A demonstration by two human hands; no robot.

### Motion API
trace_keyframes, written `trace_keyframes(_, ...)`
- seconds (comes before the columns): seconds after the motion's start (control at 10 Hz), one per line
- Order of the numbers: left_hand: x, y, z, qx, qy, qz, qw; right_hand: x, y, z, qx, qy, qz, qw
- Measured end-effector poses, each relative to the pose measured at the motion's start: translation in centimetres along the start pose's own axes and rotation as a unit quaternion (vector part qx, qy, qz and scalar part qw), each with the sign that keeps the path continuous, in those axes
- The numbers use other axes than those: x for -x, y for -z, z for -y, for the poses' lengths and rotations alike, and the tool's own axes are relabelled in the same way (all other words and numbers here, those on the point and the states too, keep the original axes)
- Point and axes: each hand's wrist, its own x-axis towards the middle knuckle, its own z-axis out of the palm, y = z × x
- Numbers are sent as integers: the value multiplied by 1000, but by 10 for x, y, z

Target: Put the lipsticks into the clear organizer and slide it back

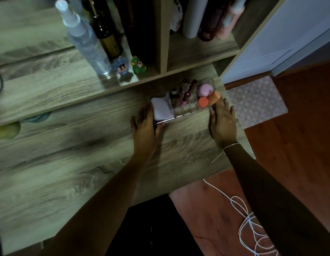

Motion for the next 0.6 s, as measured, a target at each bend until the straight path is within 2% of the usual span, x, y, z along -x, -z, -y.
trace_keyframes(0.2, 0, 0, 0, -6, 4, 2, 1000, 1, -1, 0, 1, 5, 3, 1000)
trace_keyframes(0.4, 10, 3, -4, 29, 18, 2, 999, 20, -5, 8, -6, -47, -11, 999)
trace_keyframes(0.6, 48, 3, -4, -26, -16, 56, 998, 55, -13, 26, 38, -73, -8, 997)
